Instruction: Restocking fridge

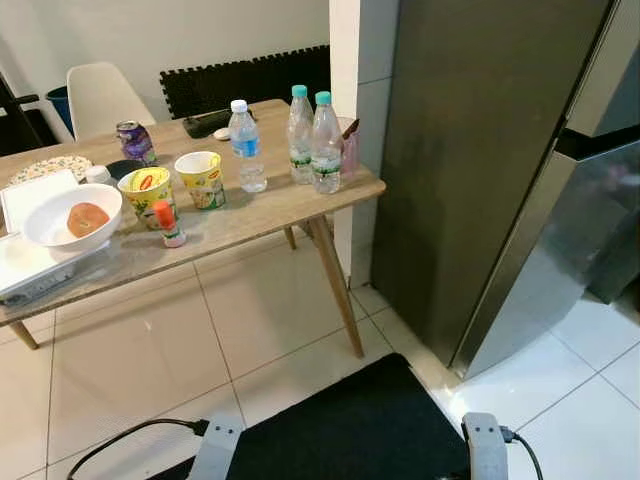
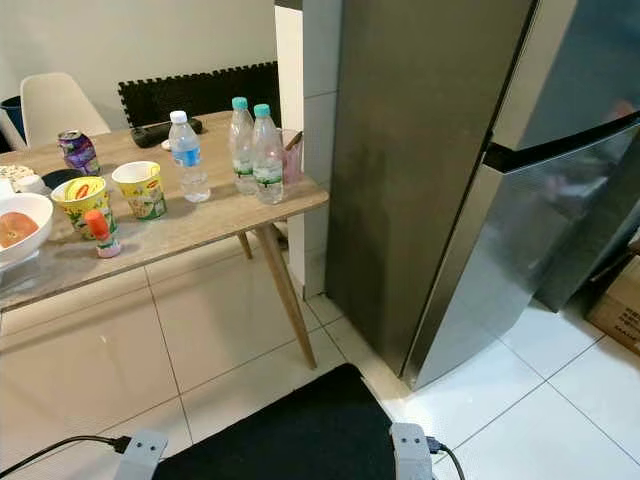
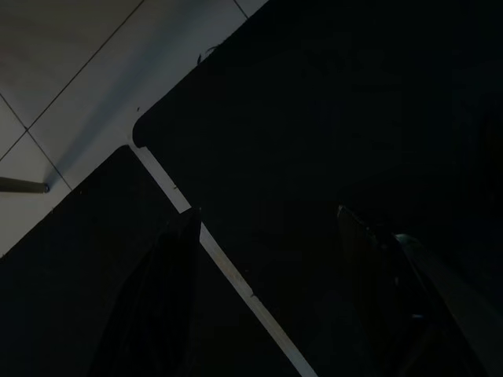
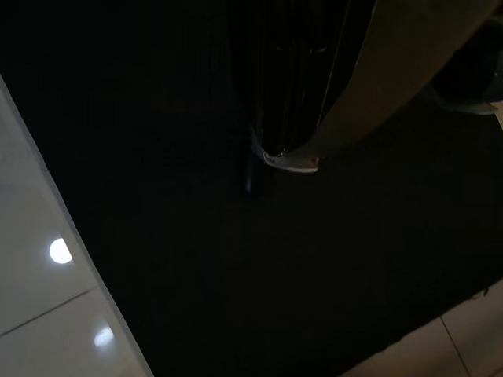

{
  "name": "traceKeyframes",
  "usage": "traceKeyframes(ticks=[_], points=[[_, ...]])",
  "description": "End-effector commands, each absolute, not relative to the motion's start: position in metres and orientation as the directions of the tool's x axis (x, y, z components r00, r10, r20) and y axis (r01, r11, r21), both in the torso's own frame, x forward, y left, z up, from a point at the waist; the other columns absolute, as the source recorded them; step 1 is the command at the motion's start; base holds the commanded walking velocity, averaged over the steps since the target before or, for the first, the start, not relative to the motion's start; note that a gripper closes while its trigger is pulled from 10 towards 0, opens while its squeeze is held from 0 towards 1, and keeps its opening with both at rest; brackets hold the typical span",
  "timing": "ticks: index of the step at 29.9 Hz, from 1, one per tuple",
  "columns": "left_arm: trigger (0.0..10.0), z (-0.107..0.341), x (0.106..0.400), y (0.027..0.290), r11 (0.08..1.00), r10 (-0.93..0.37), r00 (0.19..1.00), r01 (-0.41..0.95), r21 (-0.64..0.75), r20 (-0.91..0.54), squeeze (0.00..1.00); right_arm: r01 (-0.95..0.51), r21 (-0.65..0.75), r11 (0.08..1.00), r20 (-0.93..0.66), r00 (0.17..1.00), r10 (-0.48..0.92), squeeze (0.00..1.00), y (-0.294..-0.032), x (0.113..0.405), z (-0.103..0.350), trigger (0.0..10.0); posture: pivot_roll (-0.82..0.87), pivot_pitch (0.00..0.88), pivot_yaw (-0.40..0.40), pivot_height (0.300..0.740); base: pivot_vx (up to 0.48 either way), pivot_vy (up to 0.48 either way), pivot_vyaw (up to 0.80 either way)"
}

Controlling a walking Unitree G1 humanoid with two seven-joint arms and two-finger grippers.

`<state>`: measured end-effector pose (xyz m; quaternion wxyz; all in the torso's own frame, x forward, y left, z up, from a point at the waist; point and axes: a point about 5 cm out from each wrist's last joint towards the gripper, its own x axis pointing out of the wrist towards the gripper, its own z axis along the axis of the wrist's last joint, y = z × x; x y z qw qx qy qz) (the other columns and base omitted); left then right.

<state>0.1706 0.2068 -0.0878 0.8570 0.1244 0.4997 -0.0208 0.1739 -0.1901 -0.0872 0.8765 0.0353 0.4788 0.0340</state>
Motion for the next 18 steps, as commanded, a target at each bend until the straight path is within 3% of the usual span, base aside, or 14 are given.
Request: traceKeyframes(ticks=[1,4,18], points=[[10.0,-0.091,0.166,0.201,0.966,0.072,0.484,0.183,0.181,-0.872,0.00,-0.025,0.085,0.996,-0.857,0.508,0.085,0.00,-0.191,0.165,-0.091,10.0,-0.03,0.000,0.027,0.740,0.000,0.000,0.00],[10.0,-0.091,0.165,0.201,0.965,0.073,0.481,0.186,0.183,-0.874,0.00,-0.025,0.078,0.997,-0.863,0.498,0.080,0.00,-0.193,0.162,-0.092,10.0,-0.03,0.000,0.027,0.740,0.000,0.000,0.00],[10.0,-0.091,0.166,0.200,0.962,0.066,0.481,0.203,0.184,-0.874,0.00,-0.067,0.034,0.997,-0.891,0.450,0.061,0.00,-0.197,0.150,-0.097,10.0,-0.03,0.000,0.014,0.740,0.273,0.000,0.00]])
